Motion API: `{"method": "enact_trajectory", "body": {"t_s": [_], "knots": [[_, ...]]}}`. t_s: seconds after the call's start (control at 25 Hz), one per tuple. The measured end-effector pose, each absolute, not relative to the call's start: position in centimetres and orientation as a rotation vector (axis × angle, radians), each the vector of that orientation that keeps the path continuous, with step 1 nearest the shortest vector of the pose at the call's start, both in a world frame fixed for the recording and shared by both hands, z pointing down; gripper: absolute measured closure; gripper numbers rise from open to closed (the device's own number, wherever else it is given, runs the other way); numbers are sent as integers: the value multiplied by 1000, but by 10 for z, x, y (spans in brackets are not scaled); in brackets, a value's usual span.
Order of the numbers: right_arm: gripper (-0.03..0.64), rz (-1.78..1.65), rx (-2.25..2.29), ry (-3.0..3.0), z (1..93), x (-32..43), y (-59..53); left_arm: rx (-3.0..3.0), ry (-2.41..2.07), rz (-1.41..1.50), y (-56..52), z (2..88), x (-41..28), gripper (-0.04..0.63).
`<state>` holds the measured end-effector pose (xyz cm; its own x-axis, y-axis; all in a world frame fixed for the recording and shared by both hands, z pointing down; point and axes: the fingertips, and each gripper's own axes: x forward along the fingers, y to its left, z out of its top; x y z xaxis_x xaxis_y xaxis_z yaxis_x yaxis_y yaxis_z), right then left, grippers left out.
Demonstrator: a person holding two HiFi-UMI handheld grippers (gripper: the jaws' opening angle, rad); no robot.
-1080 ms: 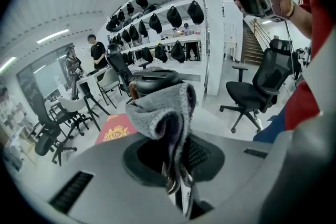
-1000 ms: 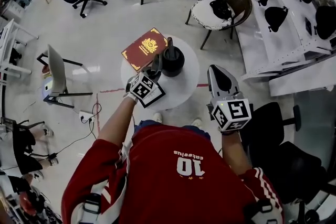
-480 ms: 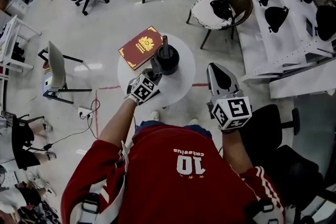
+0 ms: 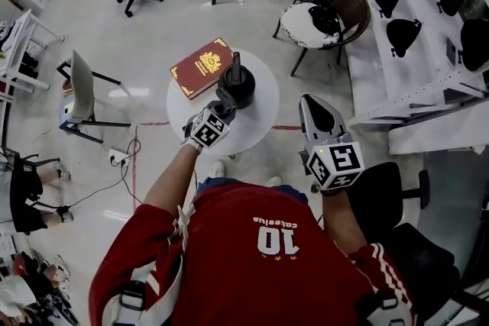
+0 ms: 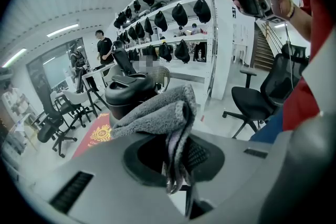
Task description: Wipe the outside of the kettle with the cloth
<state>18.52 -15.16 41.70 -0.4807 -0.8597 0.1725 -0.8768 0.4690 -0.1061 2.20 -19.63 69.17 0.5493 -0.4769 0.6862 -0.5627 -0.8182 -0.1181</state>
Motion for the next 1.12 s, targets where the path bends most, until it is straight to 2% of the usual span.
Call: {"method": "enact_trajectory", "body": {"t_s": [1.12], "knots": [[597, 310, 1671, -2561, 428, 251, -140, 2772, -758, 1117, -209, 687, 119, 549]]}}
